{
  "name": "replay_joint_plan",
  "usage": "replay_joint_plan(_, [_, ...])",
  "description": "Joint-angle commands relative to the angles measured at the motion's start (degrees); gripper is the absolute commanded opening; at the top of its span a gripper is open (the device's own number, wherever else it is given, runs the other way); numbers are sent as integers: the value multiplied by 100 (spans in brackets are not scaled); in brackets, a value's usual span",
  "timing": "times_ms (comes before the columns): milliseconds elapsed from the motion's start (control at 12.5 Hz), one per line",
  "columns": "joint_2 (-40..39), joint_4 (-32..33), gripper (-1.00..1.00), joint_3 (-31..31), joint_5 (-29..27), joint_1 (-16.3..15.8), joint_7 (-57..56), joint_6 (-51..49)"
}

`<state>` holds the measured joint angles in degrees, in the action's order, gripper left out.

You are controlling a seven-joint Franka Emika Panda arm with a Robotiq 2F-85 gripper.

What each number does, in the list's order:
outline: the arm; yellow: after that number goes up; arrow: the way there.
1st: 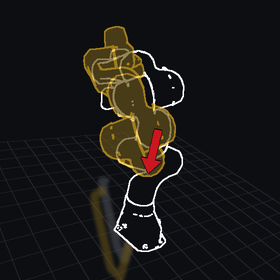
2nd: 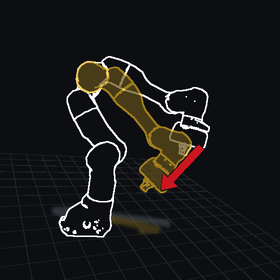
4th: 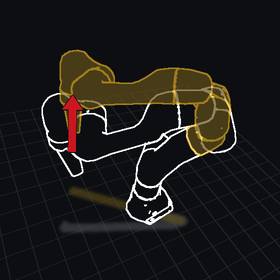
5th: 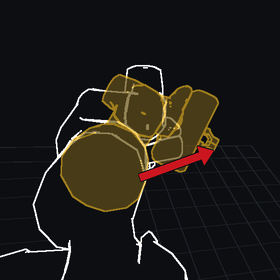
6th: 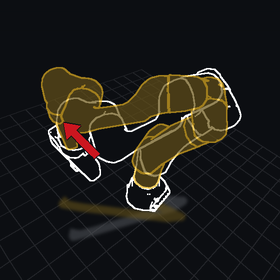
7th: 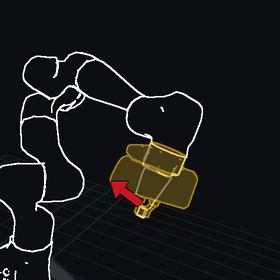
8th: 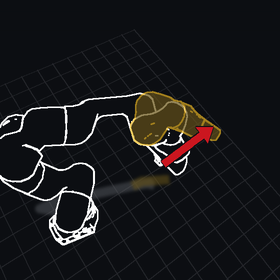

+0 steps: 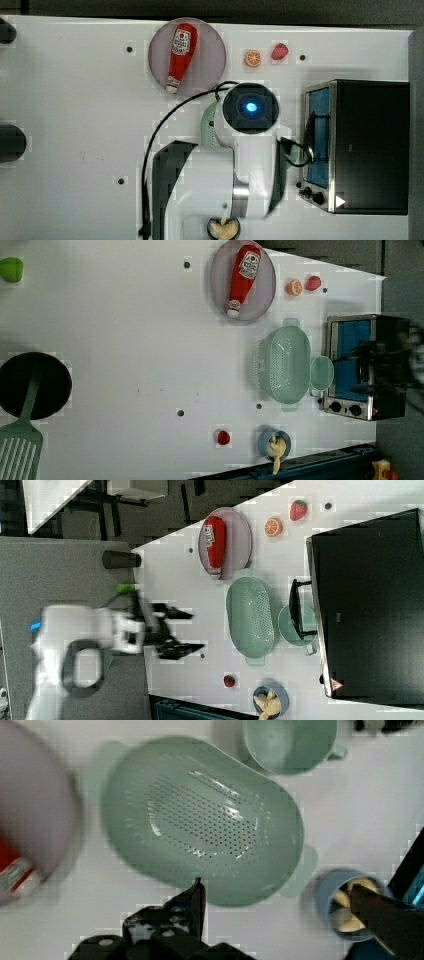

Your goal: Drag strainer right to left.

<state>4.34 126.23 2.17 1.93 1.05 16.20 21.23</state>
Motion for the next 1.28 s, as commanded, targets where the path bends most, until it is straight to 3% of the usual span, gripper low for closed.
replay_joint_plan(80, [-14, 432, 100, -258, 78, 67, 1463, 764])
replay_joint_plan(400, [-660, 1049, 100, -306, 78, 27, 2488, 2169])
replay_joint_plan(720, [-1358, 1622, 100, -347, 69, -5, 2521, 3610])
replay_joint_plan(1040, [-2262, 1464, 100, -463, 42, -93, 2618, 4410])
replay_joint_plan(1280, [-2472, 1443, 100, -511, -37, -208, 3351, 4678])
